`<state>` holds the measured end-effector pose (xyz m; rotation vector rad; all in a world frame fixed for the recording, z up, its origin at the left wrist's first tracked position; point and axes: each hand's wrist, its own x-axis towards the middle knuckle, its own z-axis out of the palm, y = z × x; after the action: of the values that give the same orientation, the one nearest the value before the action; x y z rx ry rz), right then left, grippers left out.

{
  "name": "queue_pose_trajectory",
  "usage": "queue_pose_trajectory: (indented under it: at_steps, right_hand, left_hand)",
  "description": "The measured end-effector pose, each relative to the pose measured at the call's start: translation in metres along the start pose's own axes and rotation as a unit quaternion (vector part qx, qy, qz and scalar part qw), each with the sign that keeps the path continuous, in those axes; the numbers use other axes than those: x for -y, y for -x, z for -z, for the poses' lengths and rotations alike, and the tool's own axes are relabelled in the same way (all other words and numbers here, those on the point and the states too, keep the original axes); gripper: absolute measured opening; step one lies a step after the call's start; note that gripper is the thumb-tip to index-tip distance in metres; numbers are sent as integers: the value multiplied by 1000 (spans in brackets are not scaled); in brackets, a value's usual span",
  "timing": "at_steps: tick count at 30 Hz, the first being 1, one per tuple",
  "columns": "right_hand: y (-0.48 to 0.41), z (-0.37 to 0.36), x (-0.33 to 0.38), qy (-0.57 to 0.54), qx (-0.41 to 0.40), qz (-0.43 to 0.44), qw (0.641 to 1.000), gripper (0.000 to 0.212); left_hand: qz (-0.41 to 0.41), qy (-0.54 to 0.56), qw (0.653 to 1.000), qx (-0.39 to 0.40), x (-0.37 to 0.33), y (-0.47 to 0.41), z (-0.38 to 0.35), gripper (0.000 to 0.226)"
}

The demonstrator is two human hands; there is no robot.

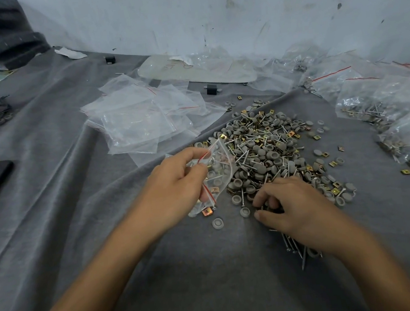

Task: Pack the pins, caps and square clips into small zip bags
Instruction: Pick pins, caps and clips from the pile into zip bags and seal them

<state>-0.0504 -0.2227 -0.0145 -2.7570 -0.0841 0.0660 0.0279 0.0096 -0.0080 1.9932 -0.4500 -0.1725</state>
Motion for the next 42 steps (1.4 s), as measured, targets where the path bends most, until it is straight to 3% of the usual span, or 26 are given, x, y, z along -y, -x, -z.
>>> queue_pose_trajectory:
  at_steps: [5, 10, 15, 20, 22, 24, 28, 33, 37, 42]
  right_hand:
    - [-1, -2, 1, -53, -48, 21, 997, 17]
    - [-1, 0, 14, -278, -186, 29, 942, 18]
    - [-2, -5, 31, -412, -160, 61, 895, 16]
    - [-3, -10, 37, -478, -145, 59, 864, 15]
    - [-4, -10, 35, -470, -175, 53, 864, 13]
    - [-5, -11, 32, -420, -192, 53, 886, 16]
    - [-3, -28, 36, -199, -134, 125, 963, 10]
    - [-4, -47, 47, -33, -79, 164, 983, 29]
    - [-4, -48, 50, 7, -73, 154, 985, 37]
    - [-5, -38, 45, -28, -72, 120, 990, 12]
  left_hand:
    - [0, 0, 1000, 4, -2, 1, -2, 26]
    - [-5, -14, 1000, 16, -5, 3, -5, 27]
    - [-22, -56, 997, 57, -6, 5, -7, 28]
    - [0, -1, 1000, 29, -4, 1, -4, 21]
    - [26, 46, 999, -10, -4, -2, 1, 22]
    - [54, 89, 993, -48, -4, -6, 8, 26]
    - [60, 122, 988, -75, -5, -10, 15, 28]
    - [49, 131, 988, -67, -5, -9, 13, 29]
    - [42, 135, 988, -61, -5, -8, 13, 30]
    - [44, 135, 988, -59, -5, -7, 13, 30]
